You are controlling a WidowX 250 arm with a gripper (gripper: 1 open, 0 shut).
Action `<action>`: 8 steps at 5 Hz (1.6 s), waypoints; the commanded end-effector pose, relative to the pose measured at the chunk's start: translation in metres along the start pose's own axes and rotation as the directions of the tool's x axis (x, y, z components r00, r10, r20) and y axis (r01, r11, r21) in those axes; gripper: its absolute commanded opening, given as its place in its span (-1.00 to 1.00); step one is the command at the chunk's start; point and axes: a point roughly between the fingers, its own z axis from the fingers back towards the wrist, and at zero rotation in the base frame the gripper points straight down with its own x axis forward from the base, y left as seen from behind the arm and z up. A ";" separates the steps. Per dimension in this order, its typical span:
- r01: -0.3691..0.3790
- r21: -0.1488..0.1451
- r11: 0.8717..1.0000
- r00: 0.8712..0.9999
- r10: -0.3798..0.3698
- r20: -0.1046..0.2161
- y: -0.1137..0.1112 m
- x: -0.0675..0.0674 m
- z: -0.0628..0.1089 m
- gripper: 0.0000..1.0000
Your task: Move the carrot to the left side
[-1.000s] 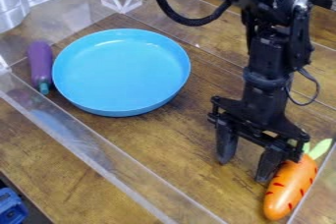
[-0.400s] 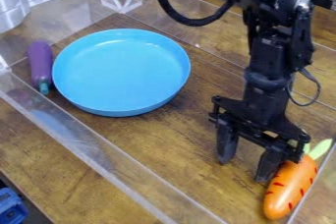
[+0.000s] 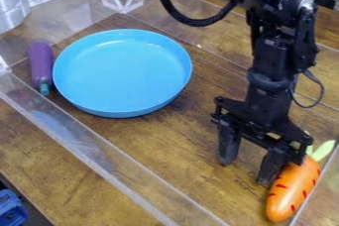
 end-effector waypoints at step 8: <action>0.313 -0.007 0.950 0.949 -0.313 -0.032 -0.006 -0.032 -0.003 1.00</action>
